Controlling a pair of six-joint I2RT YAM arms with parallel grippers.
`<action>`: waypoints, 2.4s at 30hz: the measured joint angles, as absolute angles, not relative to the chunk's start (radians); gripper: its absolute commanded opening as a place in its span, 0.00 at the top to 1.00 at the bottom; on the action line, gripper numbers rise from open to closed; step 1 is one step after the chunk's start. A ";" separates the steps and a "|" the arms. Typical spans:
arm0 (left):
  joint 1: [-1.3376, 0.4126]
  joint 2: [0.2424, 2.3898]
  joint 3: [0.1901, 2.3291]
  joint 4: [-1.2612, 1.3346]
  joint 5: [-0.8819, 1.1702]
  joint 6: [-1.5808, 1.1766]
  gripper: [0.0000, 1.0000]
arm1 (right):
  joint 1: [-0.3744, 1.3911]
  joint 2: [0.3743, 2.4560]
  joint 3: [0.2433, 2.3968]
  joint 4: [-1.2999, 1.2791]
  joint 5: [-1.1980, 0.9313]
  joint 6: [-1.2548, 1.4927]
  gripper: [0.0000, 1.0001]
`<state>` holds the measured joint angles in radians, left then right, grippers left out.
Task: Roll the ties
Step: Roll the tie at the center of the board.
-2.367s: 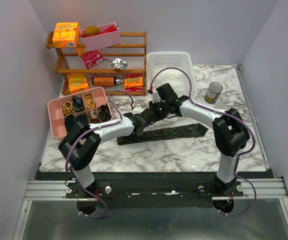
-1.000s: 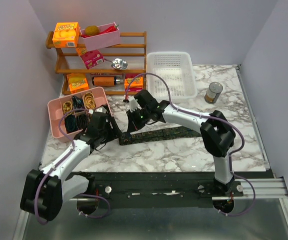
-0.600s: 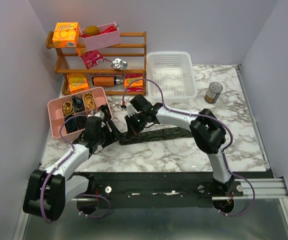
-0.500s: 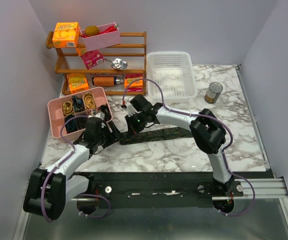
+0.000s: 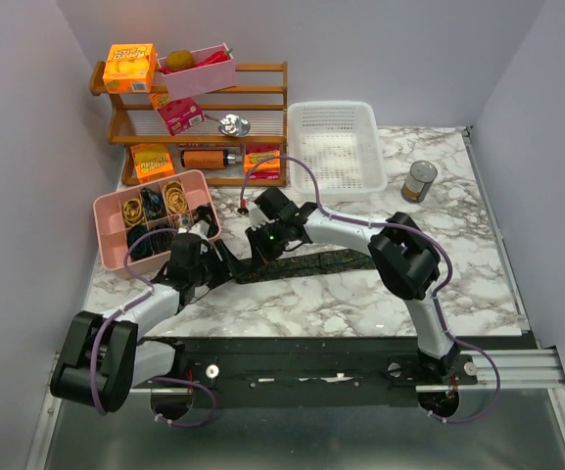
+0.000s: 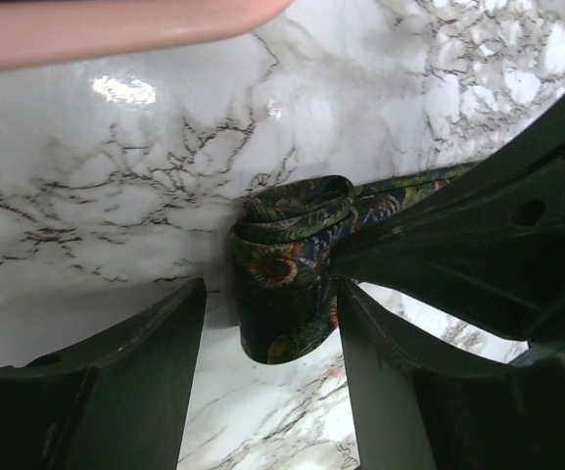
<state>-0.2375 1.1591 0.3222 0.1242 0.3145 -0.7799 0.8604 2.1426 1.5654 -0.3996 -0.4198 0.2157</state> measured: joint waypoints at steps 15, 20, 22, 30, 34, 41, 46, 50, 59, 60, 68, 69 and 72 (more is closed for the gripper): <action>-0.237 1.243 0.270 0.331 0.368 -0.789 0.63 | 0.842 2.154 1.570 -0.398 -0.484 0.216 1.00; -0.237 1.238 0.270 0.334 0.368 -0.786 0.68 | 0.842 2.154 1.570 -0.398 -0.486 0.216 1.00; -0.237 1.230 0.272 0.323 0.368 -0.778 0.69 | 0.842 2.154 1.570 -0.398 -0.486 0.216 0.99; -0.237 1.194 0.337 0.175 0.350 -0.729 0.71 | 0.841 2.147 1.570 -0.399 -0.455 0.216 0.99; -0.237 1.186 0.377 0.094 0.337 -0.704 0.71 | 0.838 2.147 1.570 -0.404 -0.434 0.216 0.99; -0.252 1.185 0.447 -0.038 0.280 -0.664 0.71 | 0.836 2.147 1.570 -0.410 -0.402 0.216 0.99; -0.269 1.180 0.474 -0.099 0.236 -0.650 0.72 | 0.838 2.147 1.573 -0.414 -0.400 0.216 0.99; -0.279 1.180 0.484 -0.130 0.209 -0.643 0.71 | 0.842 2.149 1.589 -0.415 -0.401 0.217 0.99; -0.297 1.180 0.503 -0.169 0.173 -0.639 0.72 | 0.868 2.186 1.650 -0.429 -0.402 0.221 0.99; -0.300 1.180 0.506 -0.175 0.169 -0.639 0.72 | 0.871 2.199 1.660 -0.430 -0.401 0.221 0.99; -0.351 1.180 0.564 -0.245 0.110 -0.636 0.71 | 0.878 2.235 1.682 -0.460 -0.399 0.233 0.99; -0.362 1.182 0.574 -0.255 0.101 -0.636 0.71 | 0.878 2.235 1.682 -0.464 -0.399 0.234 0.99; -0.418 1.214 0.626 -0.297 0.040 -0.635 0.71 | 0.878 2.235 1.682 -0.466 -0.397 0.234 0.99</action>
